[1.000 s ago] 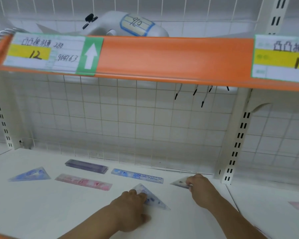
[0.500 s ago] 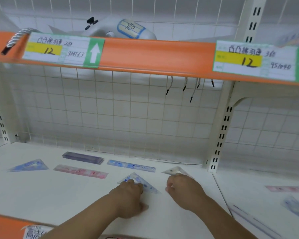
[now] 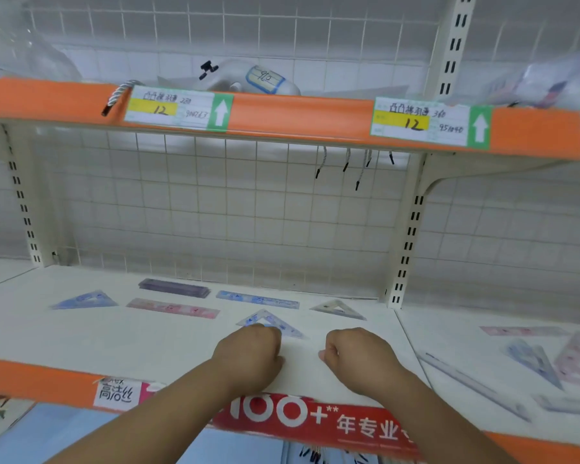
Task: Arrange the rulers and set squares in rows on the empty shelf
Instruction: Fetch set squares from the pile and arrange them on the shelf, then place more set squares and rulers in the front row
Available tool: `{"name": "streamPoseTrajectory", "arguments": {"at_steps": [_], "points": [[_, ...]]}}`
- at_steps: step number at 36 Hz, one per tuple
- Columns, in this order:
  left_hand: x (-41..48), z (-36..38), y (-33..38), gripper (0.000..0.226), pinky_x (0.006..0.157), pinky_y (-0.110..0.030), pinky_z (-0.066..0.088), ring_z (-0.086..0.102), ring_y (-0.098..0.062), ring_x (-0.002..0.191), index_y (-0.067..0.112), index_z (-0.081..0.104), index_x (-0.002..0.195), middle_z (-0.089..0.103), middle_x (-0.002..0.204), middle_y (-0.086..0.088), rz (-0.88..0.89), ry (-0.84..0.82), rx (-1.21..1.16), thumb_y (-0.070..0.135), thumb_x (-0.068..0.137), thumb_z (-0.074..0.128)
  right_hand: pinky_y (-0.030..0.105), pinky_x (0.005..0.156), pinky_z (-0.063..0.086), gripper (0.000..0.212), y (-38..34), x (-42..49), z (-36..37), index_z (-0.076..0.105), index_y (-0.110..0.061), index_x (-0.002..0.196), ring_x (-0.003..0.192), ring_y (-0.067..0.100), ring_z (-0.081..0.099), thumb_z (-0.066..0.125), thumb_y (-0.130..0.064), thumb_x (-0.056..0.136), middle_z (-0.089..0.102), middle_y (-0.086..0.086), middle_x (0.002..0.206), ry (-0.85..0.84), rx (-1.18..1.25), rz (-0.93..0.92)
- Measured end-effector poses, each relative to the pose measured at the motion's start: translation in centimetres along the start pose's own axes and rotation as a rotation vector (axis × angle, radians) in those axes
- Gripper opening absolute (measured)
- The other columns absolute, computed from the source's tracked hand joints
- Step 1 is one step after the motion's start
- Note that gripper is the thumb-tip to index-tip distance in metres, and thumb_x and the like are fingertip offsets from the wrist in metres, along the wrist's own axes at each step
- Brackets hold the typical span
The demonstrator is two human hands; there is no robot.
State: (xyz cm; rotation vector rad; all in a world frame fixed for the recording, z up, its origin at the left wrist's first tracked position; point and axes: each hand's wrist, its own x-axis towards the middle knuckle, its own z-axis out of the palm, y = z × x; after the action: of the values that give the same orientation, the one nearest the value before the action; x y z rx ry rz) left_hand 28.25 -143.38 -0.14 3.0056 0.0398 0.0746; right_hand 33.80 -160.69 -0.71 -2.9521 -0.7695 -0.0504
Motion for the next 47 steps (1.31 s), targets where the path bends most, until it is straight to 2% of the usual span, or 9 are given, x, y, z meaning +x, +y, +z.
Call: {"name": "streamPoseTrajectory", "arguments": {"at_steps": [5, 8, 16, 19, 22, 25, 32, 37, 47], "points": [[-2.8, -0.2, 0.6, 0.026, 0.084, -0.029, 0.045, 0.055, -0.02, 0.104, 0.016, 0.056, 0.111, 0.058, 0.116, -0.002, 0.028, 0.007, -0.014, 0.034, 0.097, 0.045, 0.026, 0.054, 0.031, 0.033, -0.9, -3.2, -0.5, 0.041, -0.019, 0.071, 0.076, 0.02, 0.049, 0.041, -0.035, 0.099, 0.053, 0.0, 0.079, 0.019, -0.005, 0.014], [-4.5, -0.2, 1.3, 0.026, 0.083, -0.028, 0.044, 0.054, -0.02, 0.106, 0.016, 0.056, 0.112, 0.057, 0.117, -0.002, 0.05, 0.008, -0.025, 0.035, 0.096, 0.047, 0.029, 0.058, 0.034, 0.034, -1.2, -5.5, -0.9, 0.039, -0.02, 0.069, 0.078, 0.02, 0.049, 0.041, -0.036, 0.099, 0.055, 0.001, 0.083, 0.011, 0.004, 0.037], [-7.3, -0.3, 5.1, 0.028, 0.083, -0.03, 0.044, 0.055, -0.022, 0.105, 0.015, 0.057, 0.111, 0.058, 0.115, -0.004, 0.138, -0.012, -0.044, 0.037, 0.096, 0.048, 0.03, 0.069, 0.042, 0.025, 0.2, -11.4, -1.5, 0.057, -0.014, 0.094, 0.092, 0.024, 0.059, 0.042, -0.033, 0.098, 0.064, 0.005, 0.098, -0.005, 0.024, 0.125], [-7.7, -0.2, 7.1, 0.027, 0.082, -0.031, 0.044, 0.055, -0.022, 0.103, 0.015, 0.057, 0.111, 0.058, 0.114, -0.005, 0.177, -0.015, -0.035, 0.037, 0.096, 0.048, 0.029, 0.062, 0.039, 0.022, 1.9, -13.0, -1.9, 0.052, -0.016, 0.088, 0.089, 0.023, 0.058, 0.042, -0.033, 0.098, 0.061, 0.003, 0.092, 0.008, 0.016, 0.143], [-7.7, 0.0, 9.4, 0.027, 0.082, -0.032, 0.045, 0.055, -0.022, 0.101, 0.015, 0.057, 0.111, 0.058, 0.112, -0.005, 0.207, -0.025, -0.023, 0.036, 0.096, 0.049, 0.027, 0.056, 0.034, 0.025, 4.0, -14.5, -2.1, 0.056, -0.014, 0.092, 0.084, 0.021, 0.056, 0.042, -0.034, 0.098, 0.058, 0.001, 0.087, 0.032, 0.017, 0.168], [-7.3, 0.3, 12.3, 0.027, 0.08, -0.031, 0.044, 0.056, -0.022, 0.101, 0.014, 0.057, 0.113, 0.058, 0.112, -0.006, 0.231, -0.03, -0.013, 0.034, 0.096, 0.049, 0.03, 0.067, 0.043, 0.025, 6.6, -15.7, -2.2, 0.057, -0.015, 0.091, 0.085, 0.021, 0.056, 0.042, -0.034, 0.098, 0.062, 0.002, 0.092, 0.031, 0.04, 0.194], [-4.3, 1.4, 20.6, 0.028, 0.084, -0.031, 0.046, 0.054, -0.022, 0.104, 0.014, 0.057, 0.113, 0.056, 0.114, -0.005, 0.224, -0.021, -0.049, 0.035, 0.095, 0.049, 0.032, 0.069, 0.043, 0.023, 14.9, -17.3, -3.7, 0.054, -0.017, 0.089, 0.088, 0.022, 0.057, 0.043, -0.035, 0.097, 0.062, 0.003, 0.094, 0.033, 0.014, 0.217], [-1.7, 2.4, 27.8, 0.029, 0.085, -0.028, 0.043, 0.052, -0.021, 0.11, 0.014, 0.056, 0.117, 0.055, 0.121, -0.005, 0.23, -0.011, -0.084, 0.033, 0.096, 0.048, 0.028, 0.052, 0.028, 0.036, 23.0, -17.7, -4.5, 0.038, -0.021, 0.065, 0.079, 0.023, 0.055, 0.042, -0.036, 0.098, 0.05, 0.0, 0.074, 0.027, -0.012, 0.209], [2.4, 4.8, 38.5, 0.032, 0.088, -0.03, 0.043, 0.052, -0.023, 0.112, 0.012, 0.054, 0.119, 0.054, 0.121, -0.007, 0.194, -0.035, -0.09, 0.033, 0.098, 0.045, 0.023, 0.051, 0.028, 0.035, 35.8, -18.9, -4.8, 0.035, -0.027, 0.065, 0.067, 0.012, 0.044, 0.042, -0.038, 0.097, 0.046, -0.008, 0.07, -0.026, -0.015, 0.216]]}}
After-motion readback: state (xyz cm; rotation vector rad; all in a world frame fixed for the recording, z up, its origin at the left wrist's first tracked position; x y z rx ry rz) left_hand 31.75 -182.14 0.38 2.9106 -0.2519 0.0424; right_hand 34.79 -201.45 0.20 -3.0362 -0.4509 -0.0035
